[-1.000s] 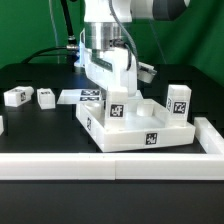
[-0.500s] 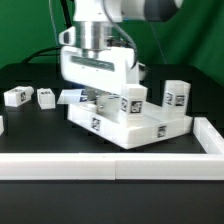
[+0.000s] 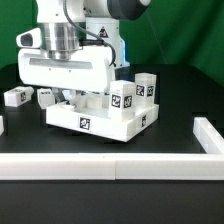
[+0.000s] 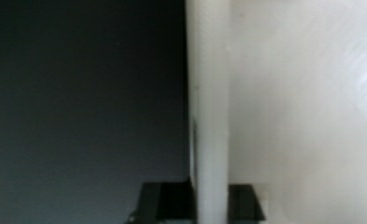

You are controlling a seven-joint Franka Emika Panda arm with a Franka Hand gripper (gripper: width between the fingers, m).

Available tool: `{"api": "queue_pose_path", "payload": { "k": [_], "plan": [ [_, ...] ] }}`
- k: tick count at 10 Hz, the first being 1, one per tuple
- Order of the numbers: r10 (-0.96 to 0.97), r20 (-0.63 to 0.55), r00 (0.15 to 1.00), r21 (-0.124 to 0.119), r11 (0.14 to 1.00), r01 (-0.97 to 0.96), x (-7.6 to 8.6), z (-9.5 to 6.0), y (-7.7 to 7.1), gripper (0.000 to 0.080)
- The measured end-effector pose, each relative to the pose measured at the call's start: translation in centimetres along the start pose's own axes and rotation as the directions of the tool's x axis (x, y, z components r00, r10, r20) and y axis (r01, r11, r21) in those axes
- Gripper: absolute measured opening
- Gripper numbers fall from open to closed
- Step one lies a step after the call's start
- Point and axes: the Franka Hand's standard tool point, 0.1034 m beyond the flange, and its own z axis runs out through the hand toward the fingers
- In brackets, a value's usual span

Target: Assemble square table

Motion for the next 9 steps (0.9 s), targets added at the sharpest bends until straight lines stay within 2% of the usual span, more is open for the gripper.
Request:
{"api": "queue_pose_path", "payload": {
  "k": [2, 3, 4, 5, 7, 8, 9],
  "plan": [
    [-0.273, -0.01, 0.962, -0.019, 0.962, 0.273, 2.6, -0.7, -1.1, 0.006],
    [-0.372, -0.013, 0.928, -0.04, 0.928, 0.371, 3.6, -0.8, -2.0, 0.006],
    [-0.473, -0.011, 0.881, -0.053, 0.88, 0.472, 3.5, -0.7, -2.4, 0.006],
    [-0.501, -0.005, 0.865, -0.055, 0.864, 0.5, 3.5, -0.7, -2.2, 0.006],
    [-0.623, 0.008, 0.782, -0.061, 0.781, 0.622, 3.6, -0.7, -2.2, 0.006],
    [-0.734, 0.027, 0.679, -0.078, 0.676, 0.733, 4.3, -1.0, -3.5, 0.006],
    [-0.842, 0.043, 0.537, -0.093, 0.532, 0.842, 5.4, -1.3, -4.7, 0.006]
  ]
}}
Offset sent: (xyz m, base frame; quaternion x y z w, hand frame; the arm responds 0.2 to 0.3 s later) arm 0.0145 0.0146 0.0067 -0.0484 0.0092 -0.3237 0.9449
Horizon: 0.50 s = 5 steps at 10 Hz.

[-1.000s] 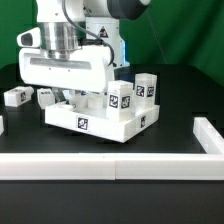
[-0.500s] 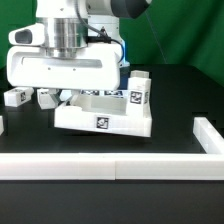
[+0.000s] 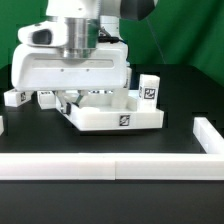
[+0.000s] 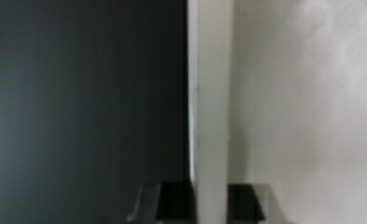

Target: Assemble square table

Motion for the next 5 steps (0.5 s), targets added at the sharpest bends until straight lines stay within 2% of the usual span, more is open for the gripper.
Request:
{"api": "queue_pose_path", "payload": {
  "k": [1, 2, 5],
  "plan": [
    [-0.205, 0.018, 0.979, -0.001, 0.979, 0.205, 0.24, -0.06, 0.27, 0.006],
    [-0.24, 0.025, 0.97, 0.005, 0.971, 0.24, -0.48, 0.17, 0.24, 0.006],
    [-0.383, 0.036, 0.923, 0.003, 0.924, 0.383, -0.48, 0.28, 0.33, 0.006]
  ]
}}
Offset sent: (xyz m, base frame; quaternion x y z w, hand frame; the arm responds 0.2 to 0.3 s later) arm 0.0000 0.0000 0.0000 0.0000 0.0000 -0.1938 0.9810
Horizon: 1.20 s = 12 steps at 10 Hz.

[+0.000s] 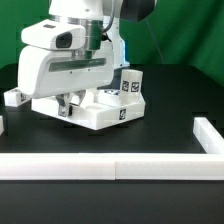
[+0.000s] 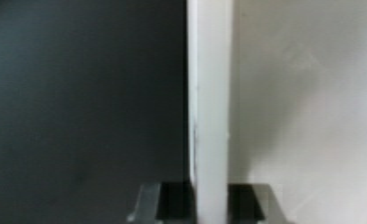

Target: Assemble square table

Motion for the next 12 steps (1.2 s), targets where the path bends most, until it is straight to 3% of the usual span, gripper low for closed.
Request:
{"api": "queue_pose_path", "payload": {
  "k": [1, 3, 4, 8, 9, 10, 11, 12],
  "plan": [
    [-0.103, 0.003, 0.995, -0.021, 0.995, 0.103, 1.6, -0.3, 0.7, 0.006],
    [-0.305, -0.017, 0.952, -0.09, 0.949, 0.302, 7.0, -1.3, 3.0, 0.006],
    [-0.419, -0.015, 0.908, -0.122, 0.902, 0.414, 8.2, -1.3, 3.7, 0.006],
    [-0.569, 0.03, 0.822, -0.116, 0.815, 0.568, 7.3, -0.8, 3.7, 0.006],
    [-0.667, 0.053, 0.743, -0.148, 0.73, 0.667, 8.7, -1.2, 3.7, 0.006],
    [-0.723, 0.061, 0.688, -0.174, 0.671, 0.721, 12.1, -1.2, 3.5, 0.006],
    [-0.72, 0.051, 0.692, -0.197, 0.672, 0.714, 14.7, -1.2, 3.9, 0.006],
    [-0.711, 0.048, 0.702, -0.202, 0.681, 0.703, 15.6, -1.0, 4.1, 0.006]
  ]
}}
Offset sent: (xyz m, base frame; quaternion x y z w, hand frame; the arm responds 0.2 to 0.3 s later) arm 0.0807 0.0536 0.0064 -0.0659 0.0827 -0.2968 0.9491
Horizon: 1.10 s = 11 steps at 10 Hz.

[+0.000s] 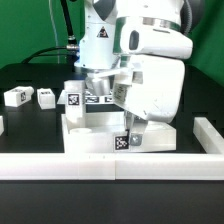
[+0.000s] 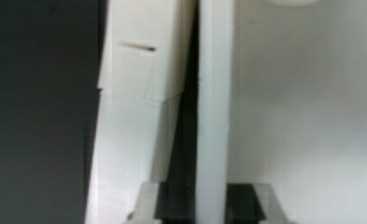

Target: Assemble square table

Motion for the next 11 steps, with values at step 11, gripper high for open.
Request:
{"api": "queue_pose_path", "payload": {
  "k": [11],
  "plan": [
    [0.123, 0.008, 0.992, 0.049, 0.991, -0.123, 3.1, 0.6, 1.6, 0.0065]
  ]
}}
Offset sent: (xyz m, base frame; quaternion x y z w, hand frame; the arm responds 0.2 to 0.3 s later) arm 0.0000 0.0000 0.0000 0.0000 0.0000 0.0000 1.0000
